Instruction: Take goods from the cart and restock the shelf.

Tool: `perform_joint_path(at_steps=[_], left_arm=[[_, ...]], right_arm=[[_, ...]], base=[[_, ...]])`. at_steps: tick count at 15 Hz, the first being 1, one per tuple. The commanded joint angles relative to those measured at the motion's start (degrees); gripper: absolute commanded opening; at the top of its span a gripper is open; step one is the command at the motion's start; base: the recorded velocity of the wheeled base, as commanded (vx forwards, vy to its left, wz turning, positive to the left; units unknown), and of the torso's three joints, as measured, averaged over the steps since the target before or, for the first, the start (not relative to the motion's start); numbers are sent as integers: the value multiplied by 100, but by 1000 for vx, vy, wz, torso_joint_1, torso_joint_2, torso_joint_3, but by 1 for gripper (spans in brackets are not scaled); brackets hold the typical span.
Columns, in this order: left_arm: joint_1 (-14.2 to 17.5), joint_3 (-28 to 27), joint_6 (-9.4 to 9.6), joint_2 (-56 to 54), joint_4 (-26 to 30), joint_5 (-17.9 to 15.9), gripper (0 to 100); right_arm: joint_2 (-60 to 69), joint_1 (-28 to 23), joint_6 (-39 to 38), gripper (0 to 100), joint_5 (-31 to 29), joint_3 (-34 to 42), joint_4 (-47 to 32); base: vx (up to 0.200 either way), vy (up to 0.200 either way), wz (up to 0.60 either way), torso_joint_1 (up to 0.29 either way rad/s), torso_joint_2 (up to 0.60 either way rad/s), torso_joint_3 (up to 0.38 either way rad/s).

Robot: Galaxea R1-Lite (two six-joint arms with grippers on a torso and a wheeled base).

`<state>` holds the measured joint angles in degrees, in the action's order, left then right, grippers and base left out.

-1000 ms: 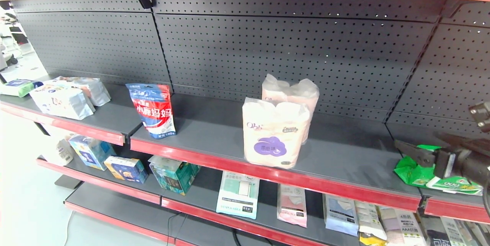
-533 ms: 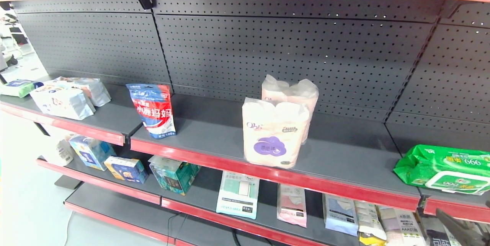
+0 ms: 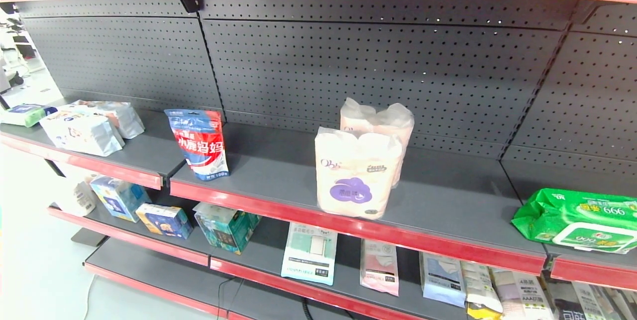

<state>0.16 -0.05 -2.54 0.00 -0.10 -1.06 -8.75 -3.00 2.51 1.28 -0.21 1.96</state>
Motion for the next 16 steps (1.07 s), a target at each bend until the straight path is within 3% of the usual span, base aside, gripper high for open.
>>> perform_joint_path(at_steps=[1,3,5,12,16], left_arm=[[2,5,-1,0,1,1,100],[2,-4,-1,0,1,1,100],[2,5,236,0,10,-43,100],[2,5,236,0,10,-26,100],[2,5,245,0,10,-35,100]], right_arm=[[453,54,-84,100,-93,21,-73],[453,54,-154,100,-102,12,-205],[568,441,-119,100,-75,12,-205],[875,309,-269,100,-102,12,-205],[875,309,-269,100,-102,12,-205]], base=[[0,0,0,0,0,0],[0,0,0,0,0,0],[0,0,0,0,0,0],[0,0,0,0,0,0],[0,0,-600,6,-2,0]])
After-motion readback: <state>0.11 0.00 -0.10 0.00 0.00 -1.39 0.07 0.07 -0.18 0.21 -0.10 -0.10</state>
